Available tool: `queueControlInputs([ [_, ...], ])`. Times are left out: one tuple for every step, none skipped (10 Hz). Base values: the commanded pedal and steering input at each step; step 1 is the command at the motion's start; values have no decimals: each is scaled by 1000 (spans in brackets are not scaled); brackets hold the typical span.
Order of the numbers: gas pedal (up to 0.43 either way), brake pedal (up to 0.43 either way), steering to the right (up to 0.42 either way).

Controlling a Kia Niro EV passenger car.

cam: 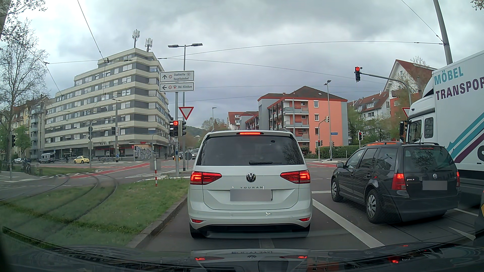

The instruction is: Follow the waypoints while adhering to traffic rules and regulations

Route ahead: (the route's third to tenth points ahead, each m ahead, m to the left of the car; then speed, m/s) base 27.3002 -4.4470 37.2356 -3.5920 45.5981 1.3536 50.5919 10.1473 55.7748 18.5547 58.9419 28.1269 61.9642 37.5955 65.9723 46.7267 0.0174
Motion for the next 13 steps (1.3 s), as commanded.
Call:
queueControlInputs([
  [0, 244, -26],
  [0, 244, -25],
  [0, 244, -25],
  [0, 244, -25],
  [0, 244, -25],
  [0, 244, -26],
  [0, 238, -25],
  [0, 244, -26],
  [0, 244, -25],
  [0, 244, -26],
  [0, 244, -25],
  [0, 244, -26],
  [0, 244, -25],
])
